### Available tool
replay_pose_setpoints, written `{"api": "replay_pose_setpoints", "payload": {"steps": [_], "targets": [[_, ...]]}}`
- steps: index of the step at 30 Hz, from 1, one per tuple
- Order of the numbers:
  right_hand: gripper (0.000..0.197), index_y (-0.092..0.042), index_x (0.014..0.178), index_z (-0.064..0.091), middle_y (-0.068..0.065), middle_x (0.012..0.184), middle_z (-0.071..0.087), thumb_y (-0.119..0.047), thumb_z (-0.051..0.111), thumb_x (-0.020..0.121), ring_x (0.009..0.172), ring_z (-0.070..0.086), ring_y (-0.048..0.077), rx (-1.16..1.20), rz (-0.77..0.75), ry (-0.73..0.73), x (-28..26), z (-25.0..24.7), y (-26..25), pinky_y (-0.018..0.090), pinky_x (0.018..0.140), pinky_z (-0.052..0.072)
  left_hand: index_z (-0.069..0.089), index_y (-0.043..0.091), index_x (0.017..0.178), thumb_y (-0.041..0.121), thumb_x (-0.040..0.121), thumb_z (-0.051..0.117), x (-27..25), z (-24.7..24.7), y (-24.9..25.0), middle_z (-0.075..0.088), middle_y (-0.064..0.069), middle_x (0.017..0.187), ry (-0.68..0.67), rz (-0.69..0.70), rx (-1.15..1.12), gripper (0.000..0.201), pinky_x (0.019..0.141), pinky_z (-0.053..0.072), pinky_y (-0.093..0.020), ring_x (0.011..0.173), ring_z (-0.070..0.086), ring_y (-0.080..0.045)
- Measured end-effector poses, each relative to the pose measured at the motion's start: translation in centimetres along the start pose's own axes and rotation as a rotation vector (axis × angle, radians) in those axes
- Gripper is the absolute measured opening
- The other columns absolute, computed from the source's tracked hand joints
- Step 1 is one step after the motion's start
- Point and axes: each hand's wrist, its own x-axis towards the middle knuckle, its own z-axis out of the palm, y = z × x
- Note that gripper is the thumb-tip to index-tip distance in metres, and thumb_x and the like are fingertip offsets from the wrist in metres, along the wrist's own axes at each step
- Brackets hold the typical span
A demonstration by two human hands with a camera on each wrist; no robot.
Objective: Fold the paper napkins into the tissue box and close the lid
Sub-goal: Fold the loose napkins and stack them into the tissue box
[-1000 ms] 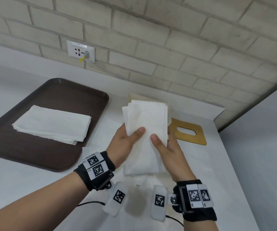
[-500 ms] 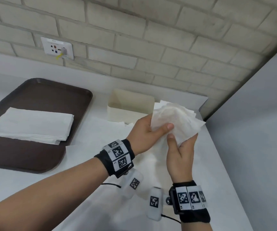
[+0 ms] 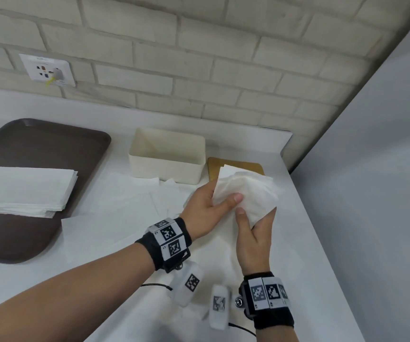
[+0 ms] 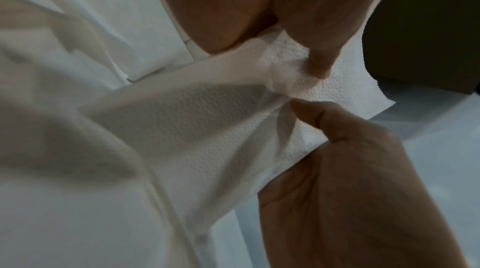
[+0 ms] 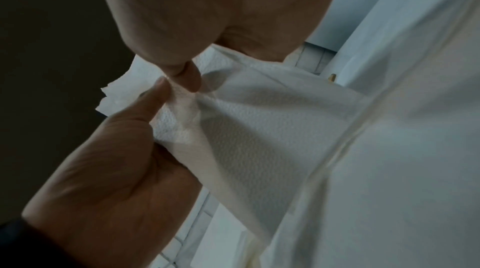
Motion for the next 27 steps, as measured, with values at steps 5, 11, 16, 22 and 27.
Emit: {"api": "replay_pose_setpoints", "payload": {"steps": [5, 11, 16, 22, 27], "targets": [[0.044, -0.045, 0.124, 0.043, -0.047, 0.104, 0.06, -0.007, 0.054, 0.104, 0.098, 0.06, -0.018, -0.108, -0.001, -0.16, 0.8, -1.1, 0.2, 0.005, 0.08, 0.044, 0.069, 0.025, 0.12, 0.031, 0.092, 0.076, 0.8, -0.6, 0.2, 0.077, 0.013, 0.111, 0.022, -0.013, 0.009, 0.03, 0.086, 0.056, -0.022, 0.104, 0.072, -0.006], [0.039, -0.042, 0.119, 0.045, -0.036, 0.112, 0.064, -0.009, 0.057, 0.103, 0.107, 0.062, -0.009, 0.002, 0.015, -0.076, 1.2, -1.2, 1.1, 0.009, 0.085, 0.047, 0.059, 0.027, 0.129, 0.024, 0.096, 0.073, 0.7, -0.9, -0.8, 0.073, 0.009, 0.122, -0.054, -0.022, -0.004, 0.037, 0.099, 0.055, -0.032, 0.117, 0.069, -0.013], [0.028, -0.038, 0.114, 0.043, -0.036, 0.106, 0.065, -0.014, 0.054, 0.105, 0.1, 0.063, -0.008, -0.026, -0.024, -0.05, 1.3, -1.1, 1.2, 0.01, 0.082, 0.048, 0.059, 0.027, 0.132, 0.023, 0.107, 0.055, 0.7, -0.5, -0.3, 0.07, 0.015, 0.121, -0.037, 0.081, 0.052, 0.025, 0.102, 0.05, -0.026, 0.118, 0.066, -0.007], [0.044, -0.062, 0.105, 0.039, -0.011, 0.097, 0.068, -0.02, 0.052, 0.104, 0.082, 0.064, 0.006, -0.141, -0.089, 0.036, 1.2, -1.1, 1.3, 0.021, 0.073, 0.049, 0.062, 0.028, 0.128, 0.023, 0.101, 0.066, 1.0, 0.0, -0.4, 0.074, 0.015, 0.114, 0.047, 0.059, 0.012, 0.028, 0.092, 0.054, -0.026, 0.108, 0.07, -0.006], [0.032, -0.042, 0.12, 0.041, -0.035, 0.115, 0.064, -0.018, 0.055, 0.105, 0.108, 0.062, -0.008, -0.039, -0.039, -0.012, 0.8, -0.7, 0.9, 0.01, 0.086, 0.048, 0.064, 0.028, 0.124, 0.022, 0.103, 0.065, 0.6, 0.6, -0.7, 0.074, 0.013, 0.115, 0.052, 0.052, 0.001, 0.022, 0.093, 0.054, -0.023, 0.11, 0.069, -0.007]]}}
